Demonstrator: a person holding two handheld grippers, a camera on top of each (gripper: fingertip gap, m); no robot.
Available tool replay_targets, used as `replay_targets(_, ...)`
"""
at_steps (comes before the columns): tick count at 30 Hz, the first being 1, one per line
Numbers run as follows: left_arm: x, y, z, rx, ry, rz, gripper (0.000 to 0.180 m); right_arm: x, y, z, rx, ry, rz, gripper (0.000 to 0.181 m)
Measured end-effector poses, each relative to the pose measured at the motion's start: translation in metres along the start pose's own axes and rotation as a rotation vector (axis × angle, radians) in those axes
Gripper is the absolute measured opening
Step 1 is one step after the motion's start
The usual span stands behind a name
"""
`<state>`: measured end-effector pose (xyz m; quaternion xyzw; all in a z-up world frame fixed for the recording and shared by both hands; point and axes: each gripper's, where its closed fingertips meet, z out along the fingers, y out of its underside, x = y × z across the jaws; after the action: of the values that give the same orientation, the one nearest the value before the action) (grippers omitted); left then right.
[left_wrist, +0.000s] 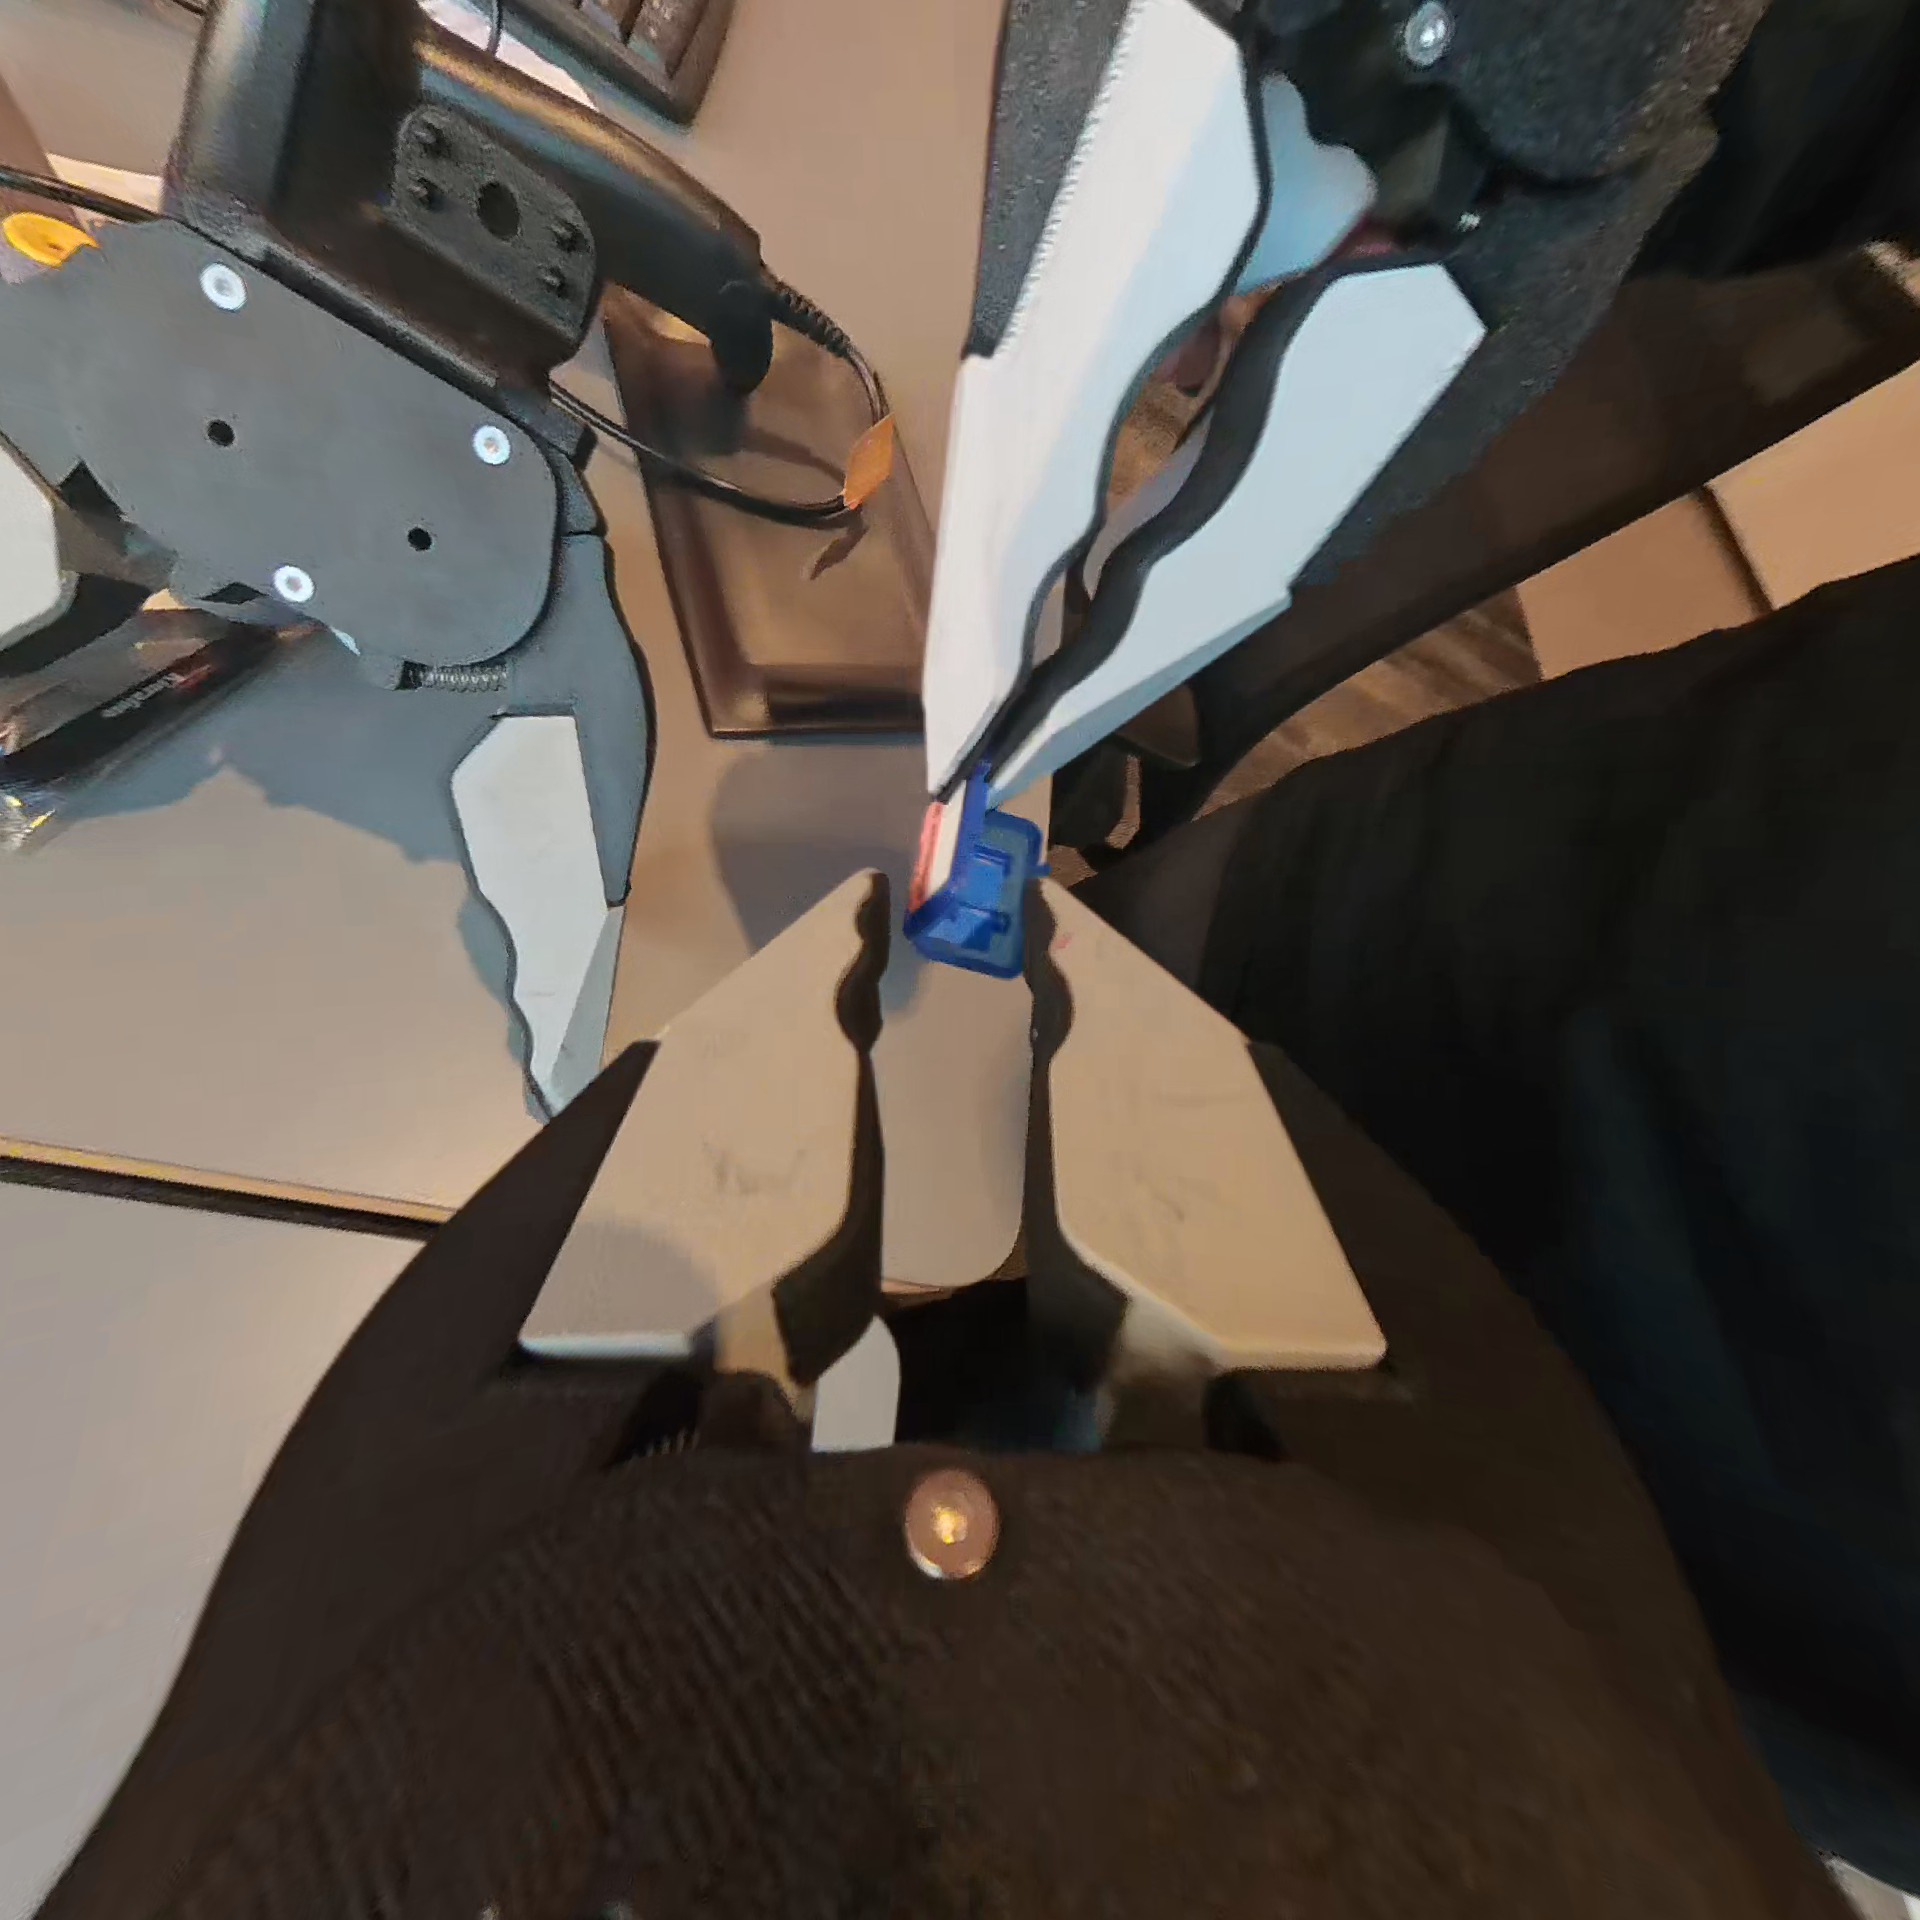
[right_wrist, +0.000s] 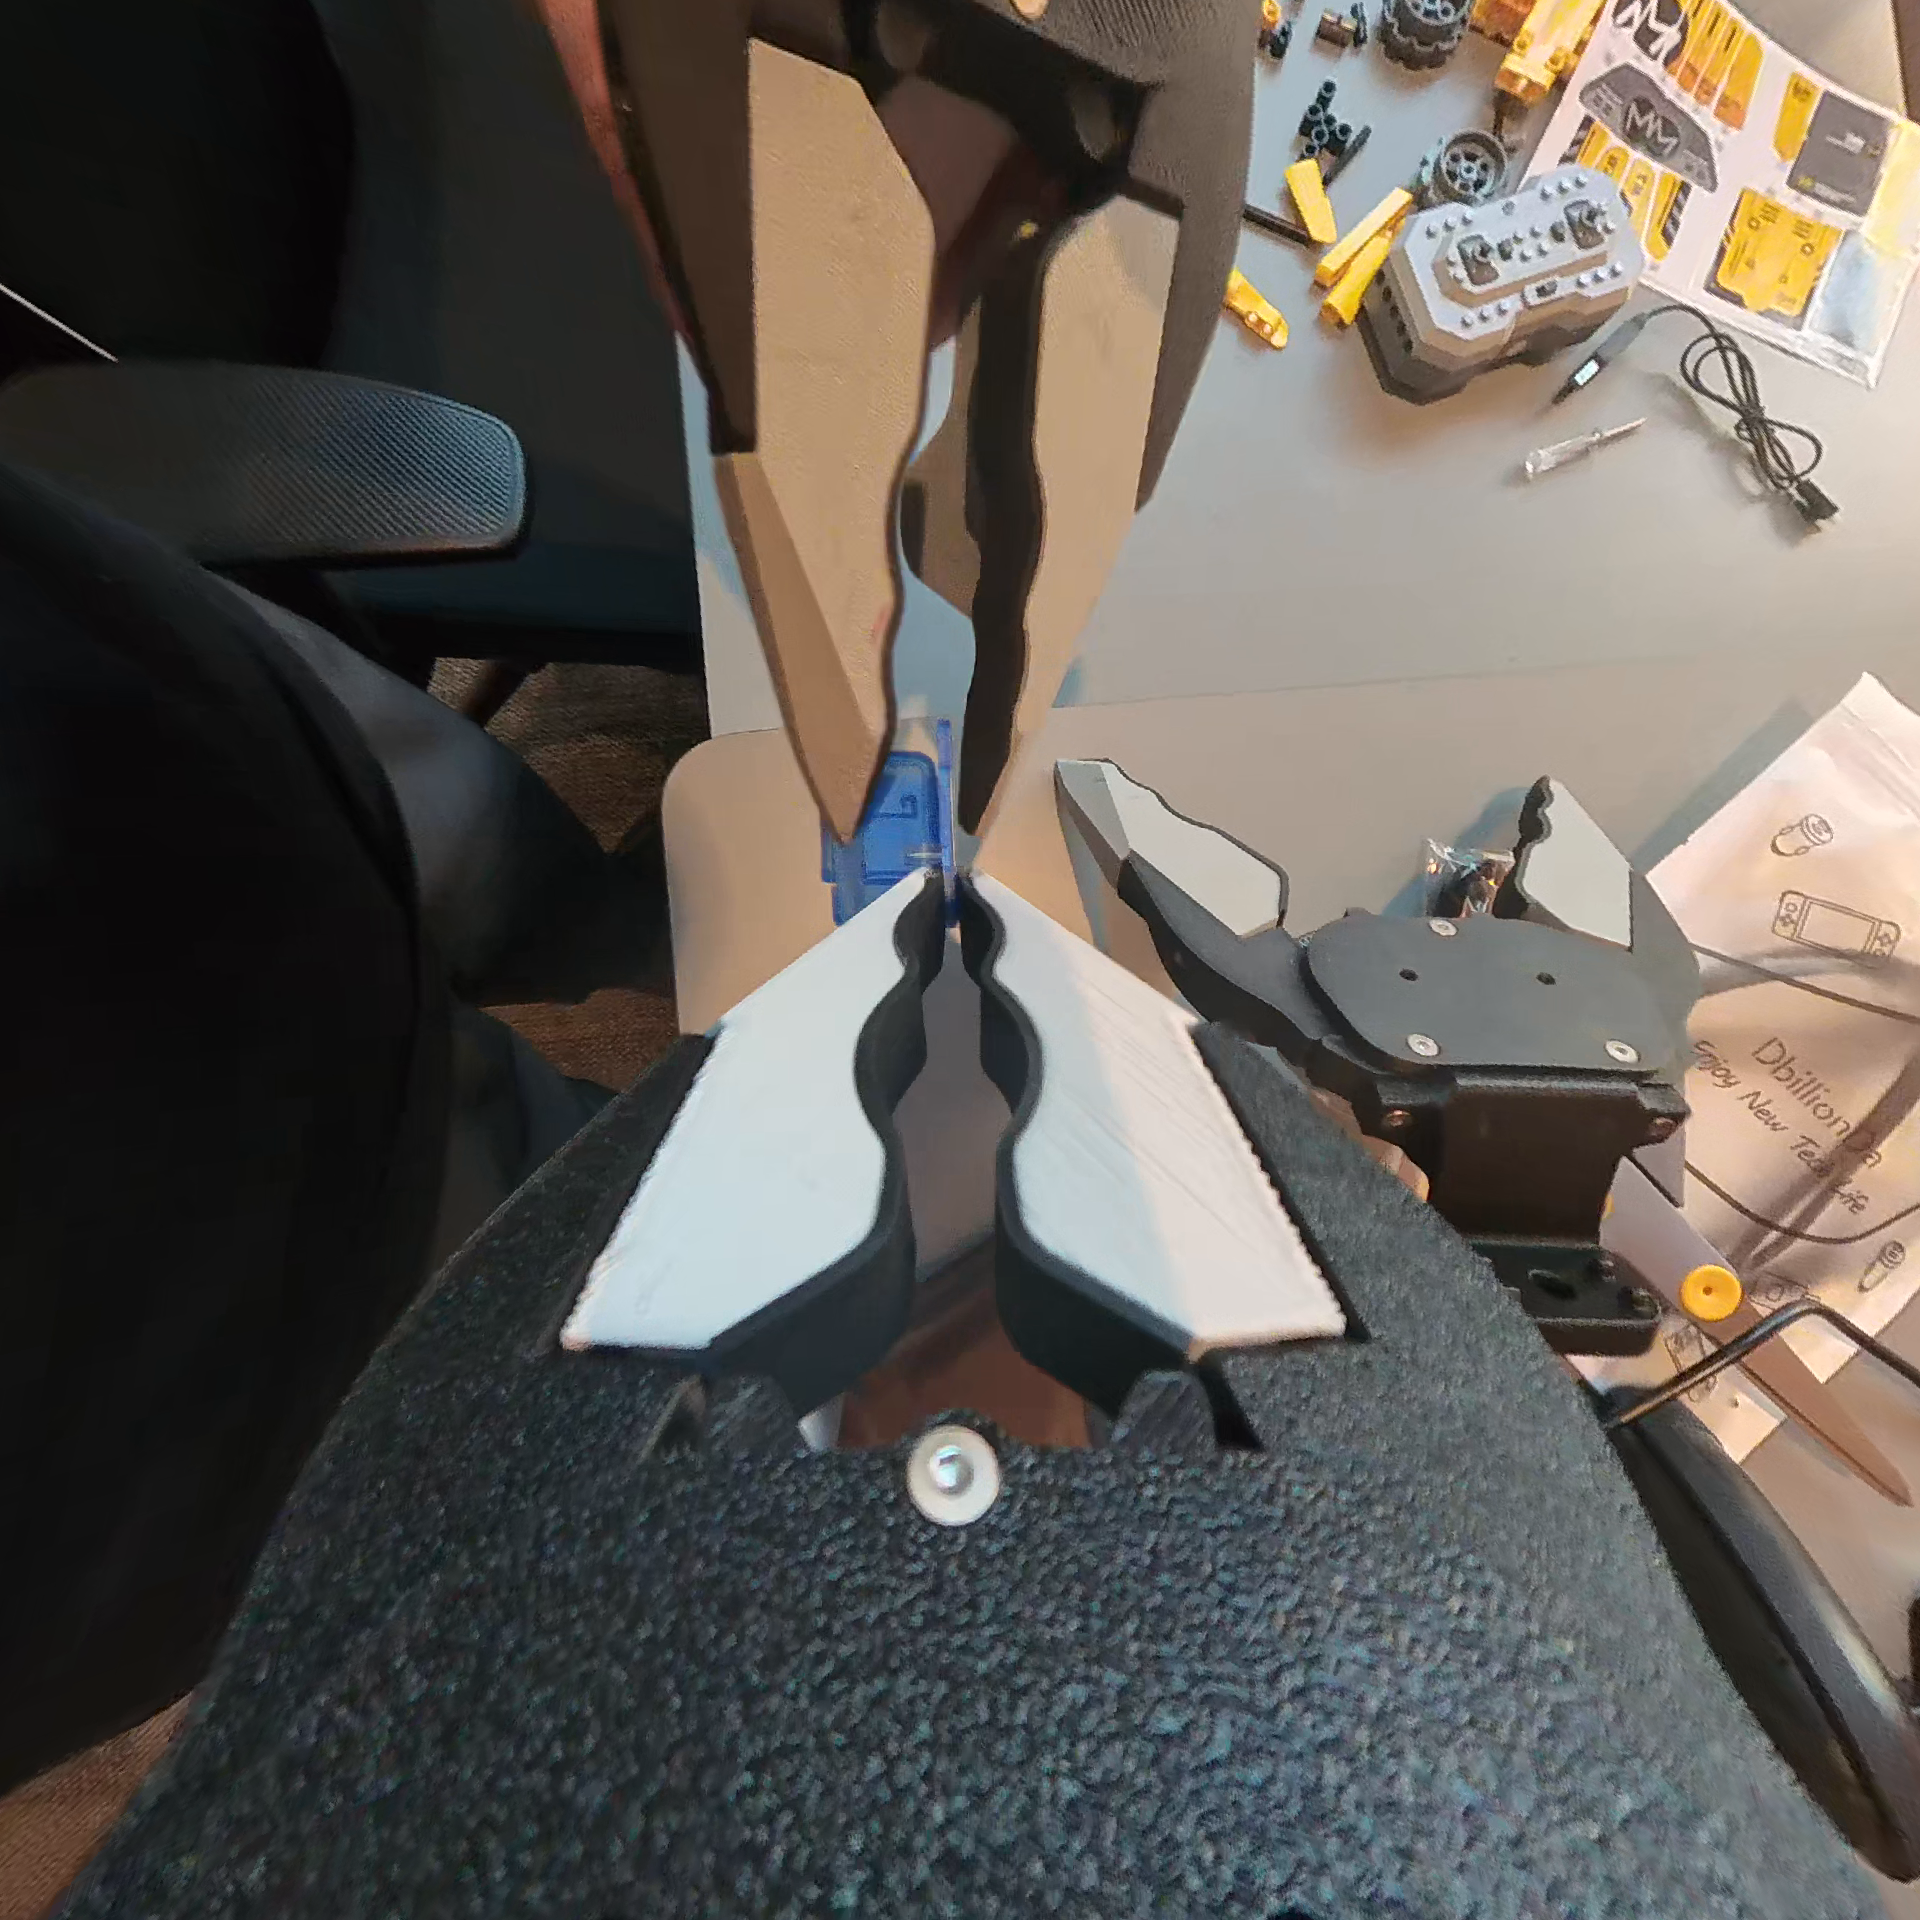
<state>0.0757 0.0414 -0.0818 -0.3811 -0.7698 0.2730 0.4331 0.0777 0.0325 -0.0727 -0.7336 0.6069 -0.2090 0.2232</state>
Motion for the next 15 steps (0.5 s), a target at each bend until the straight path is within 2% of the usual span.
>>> replay_targets(5,0.006,-0.005,0.001,0.033,0.054,-0.021,0.008,-0.002,-0.002,-0.005,0.008,-0.019,-0.006,0.002)
replay_targets(15,-0.003,-0.005,0.011,0.098,0.006,-0.152,0.003,0.011,0.006,-0.005,0.008,0.068,0.118,0.01)
